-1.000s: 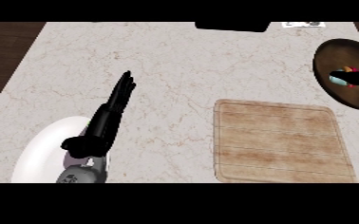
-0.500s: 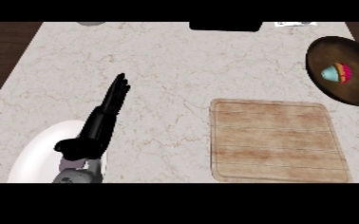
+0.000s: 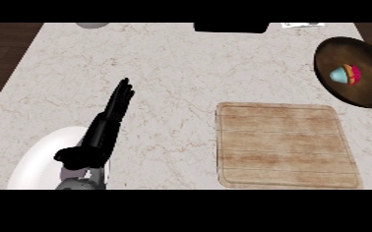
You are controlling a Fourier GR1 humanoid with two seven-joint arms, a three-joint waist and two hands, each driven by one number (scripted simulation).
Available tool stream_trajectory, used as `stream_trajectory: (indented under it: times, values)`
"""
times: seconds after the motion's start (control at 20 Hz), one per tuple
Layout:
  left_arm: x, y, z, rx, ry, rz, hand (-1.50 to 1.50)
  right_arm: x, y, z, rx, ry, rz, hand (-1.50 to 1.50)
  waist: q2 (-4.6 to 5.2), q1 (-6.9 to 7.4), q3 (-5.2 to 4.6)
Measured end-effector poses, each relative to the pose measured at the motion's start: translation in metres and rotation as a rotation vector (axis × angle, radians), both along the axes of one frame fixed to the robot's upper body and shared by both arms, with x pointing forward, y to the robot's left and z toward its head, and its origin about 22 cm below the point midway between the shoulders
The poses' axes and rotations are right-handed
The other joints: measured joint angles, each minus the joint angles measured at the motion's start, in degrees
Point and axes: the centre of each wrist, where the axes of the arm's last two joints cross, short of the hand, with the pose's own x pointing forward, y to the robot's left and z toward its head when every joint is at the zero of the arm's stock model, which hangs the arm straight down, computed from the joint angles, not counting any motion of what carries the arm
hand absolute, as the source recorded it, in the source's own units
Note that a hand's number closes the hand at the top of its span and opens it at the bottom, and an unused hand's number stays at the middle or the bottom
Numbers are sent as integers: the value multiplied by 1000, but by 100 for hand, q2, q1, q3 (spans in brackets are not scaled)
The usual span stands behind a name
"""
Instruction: Pick the cupcake from the cutting board and place it in the pan
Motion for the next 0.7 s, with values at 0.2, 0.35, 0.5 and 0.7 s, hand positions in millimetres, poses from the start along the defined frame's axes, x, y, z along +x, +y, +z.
stream_trajectory:
  times: [0.2, 0.35, 0.5, 0.7]
  values:
    - [0, 2, 2, 2, 4, 4, 0, -6, -3, -2, -32, 3, -4, -150, -8, 5, -1]
    - [-1, 4, -1, 3, 6, 10, 0, -16, -7, -6, -52, 18, -3, -150, -19, -23, -5]
    - [0, 1, 1, 0, 7, 6, 0, -19, -6, -12, -72, 28, 4, -150, -19, -19, -3]
    - [1, 3, 0, 2, 6, 13, 0, -25, -8, -15, -94, 33, 3, -150, -22, -21, -3]
